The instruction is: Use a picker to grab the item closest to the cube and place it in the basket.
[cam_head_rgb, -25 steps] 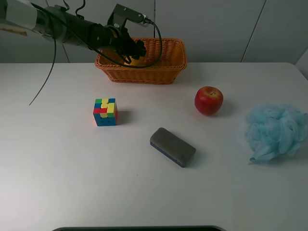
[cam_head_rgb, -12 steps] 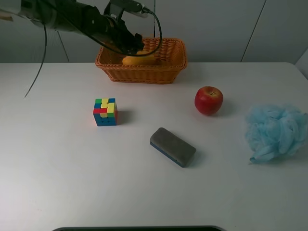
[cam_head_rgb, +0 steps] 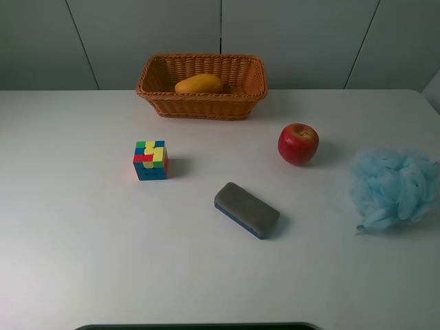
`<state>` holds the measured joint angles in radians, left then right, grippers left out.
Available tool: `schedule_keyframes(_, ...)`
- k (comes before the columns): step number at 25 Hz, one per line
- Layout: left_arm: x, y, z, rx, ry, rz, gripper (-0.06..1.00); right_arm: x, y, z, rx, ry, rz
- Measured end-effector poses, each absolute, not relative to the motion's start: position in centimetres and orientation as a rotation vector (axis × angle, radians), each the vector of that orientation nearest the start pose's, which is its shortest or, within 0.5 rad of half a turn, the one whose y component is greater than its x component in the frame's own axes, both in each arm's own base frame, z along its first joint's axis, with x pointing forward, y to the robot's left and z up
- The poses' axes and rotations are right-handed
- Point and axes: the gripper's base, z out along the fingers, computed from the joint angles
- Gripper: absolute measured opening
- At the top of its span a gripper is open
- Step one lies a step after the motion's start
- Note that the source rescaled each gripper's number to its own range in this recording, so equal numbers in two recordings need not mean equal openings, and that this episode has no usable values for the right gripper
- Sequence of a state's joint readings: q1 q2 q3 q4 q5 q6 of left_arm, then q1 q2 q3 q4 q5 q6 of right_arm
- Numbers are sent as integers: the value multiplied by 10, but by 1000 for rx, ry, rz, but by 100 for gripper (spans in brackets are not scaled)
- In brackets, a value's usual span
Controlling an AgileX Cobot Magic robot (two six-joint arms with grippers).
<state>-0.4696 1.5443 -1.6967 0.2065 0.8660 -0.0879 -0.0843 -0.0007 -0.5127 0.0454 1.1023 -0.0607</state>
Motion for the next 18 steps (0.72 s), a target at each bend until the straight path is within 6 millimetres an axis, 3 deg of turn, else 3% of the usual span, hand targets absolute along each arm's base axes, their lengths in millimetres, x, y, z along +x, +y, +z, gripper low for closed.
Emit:
schedule_keyframes(5, 235, -83, 485, 269, 2180, 112, 99, -8, 4, 277, 21, 2072, -35)
schedule_keyframes(9, 178, -46, 514, 143, 2062, 151, 99, -8, 4, 277, 21, 2072, -35)
schedule_keyframes(13, 119, -11, 515, 43, 1971, 139, 99, -8, 4, 277, 21, 2072, -35)
schedule_keyframes(18, 54, 26, 484, -118, 1927, 158, 99, -8, 4, 277, 21, 2072, -35)
